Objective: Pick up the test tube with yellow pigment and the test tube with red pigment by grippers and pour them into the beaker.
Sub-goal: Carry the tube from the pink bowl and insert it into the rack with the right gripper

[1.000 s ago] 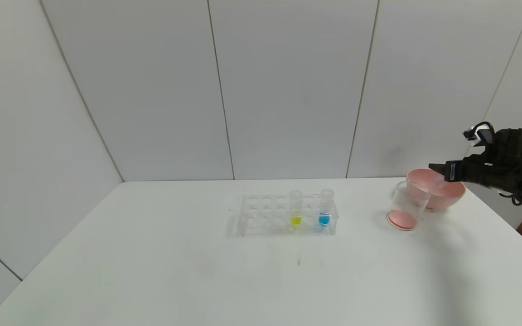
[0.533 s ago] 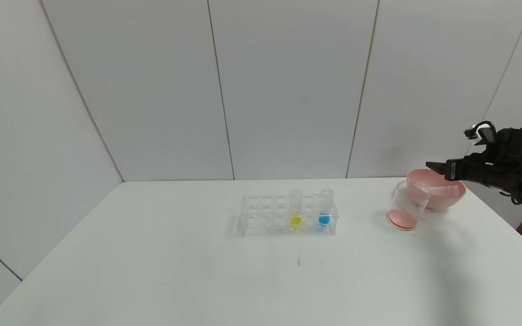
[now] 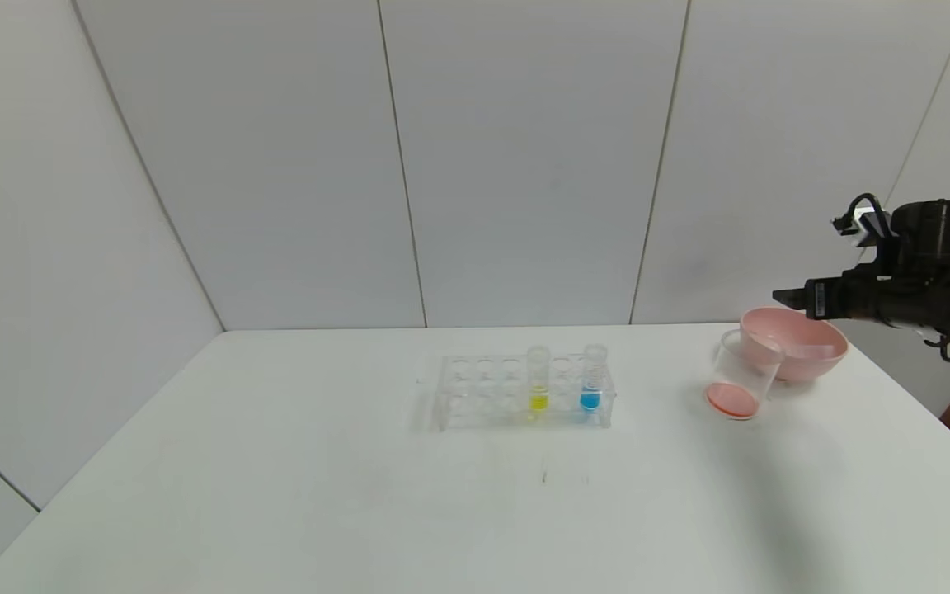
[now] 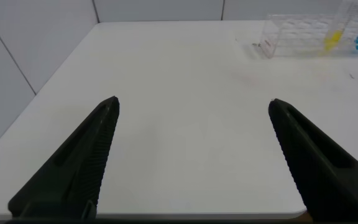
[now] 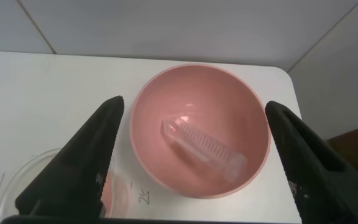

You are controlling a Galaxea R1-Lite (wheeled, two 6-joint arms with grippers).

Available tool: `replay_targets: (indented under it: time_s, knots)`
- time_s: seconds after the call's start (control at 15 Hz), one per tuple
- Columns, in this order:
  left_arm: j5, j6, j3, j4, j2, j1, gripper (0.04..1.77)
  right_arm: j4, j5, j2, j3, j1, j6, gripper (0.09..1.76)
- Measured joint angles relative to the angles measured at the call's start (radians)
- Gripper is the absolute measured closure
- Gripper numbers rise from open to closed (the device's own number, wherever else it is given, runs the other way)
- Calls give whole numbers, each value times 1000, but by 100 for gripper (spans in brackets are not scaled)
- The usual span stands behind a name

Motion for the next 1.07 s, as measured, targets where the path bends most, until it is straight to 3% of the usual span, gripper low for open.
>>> replay_targets:
  time_s: [0.13,0.33,0.53,0.73,1.07]
  knots:
    - [0,0,0,0,0,0,9,34,-32,-49,9,48,44,20]
    - [0,0,0,0,0,0,9,38,-174,-102,30,138,72,18]
    - [0,0,0,0,0,0,9,38,-203,-179,120,240,86,17]
    - [0,0,0,0,0,0,9,40,-231,-266,219,382,134,16]
    - [0,0,0,0,0,0,9,40,-475,-324,291,684,332,15]
